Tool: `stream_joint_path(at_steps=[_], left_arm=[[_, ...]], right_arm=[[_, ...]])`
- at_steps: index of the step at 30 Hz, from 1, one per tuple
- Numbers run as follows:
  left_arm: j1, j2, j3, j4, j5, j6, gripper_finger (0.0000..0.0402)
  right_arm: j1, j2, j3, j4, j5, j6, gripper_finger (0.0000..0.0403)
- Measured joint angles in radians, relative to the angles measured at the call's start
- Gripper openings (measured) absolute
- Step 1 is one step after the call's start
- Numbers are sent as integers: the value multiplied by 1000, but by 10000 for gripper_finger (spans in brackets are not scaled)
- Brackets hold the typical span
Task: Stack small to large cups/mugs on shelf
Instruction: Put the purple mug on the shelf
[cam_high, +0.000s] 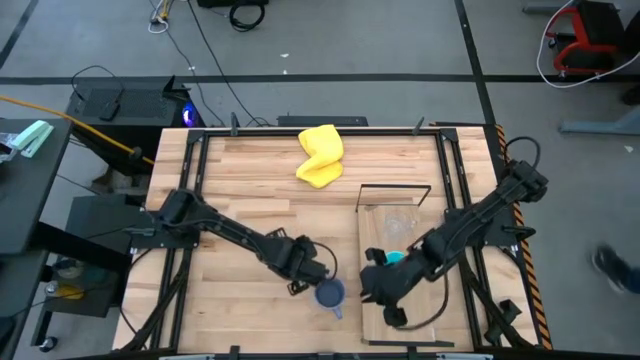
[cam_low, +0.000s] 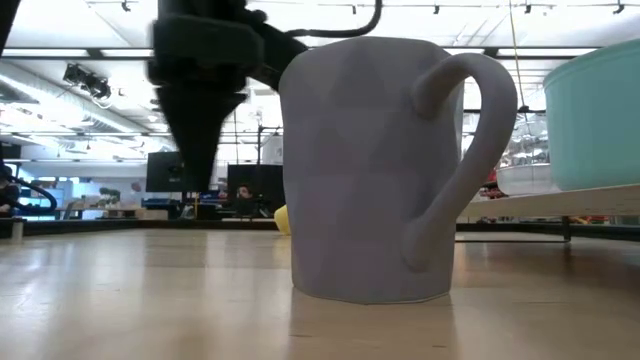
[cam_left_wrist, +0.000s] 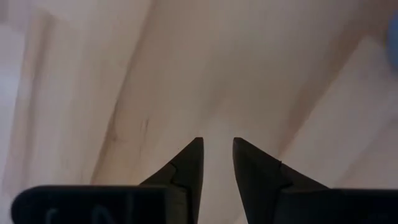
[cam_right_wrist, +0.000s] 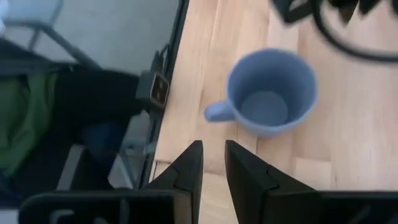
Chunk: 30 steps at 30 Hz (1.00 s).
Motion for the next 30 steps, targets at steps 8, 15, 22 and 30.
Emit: stream_joint_path(at_steps=[8,15,22,30], left_arm=[[-100,0,0,98,55,-43,78],[-108,0,0,326,78,40,82],[-86,0,0,378,76,71,76],[-81,1,0,435,74,90,69]], right_arm=[[32,126,98,-71,-25,-3,74],[5,219,158,-78,-25,-72,74],[-32,269,161,-79,-25,-71,74],[-43,272,161,-76,-3,-67,58]])
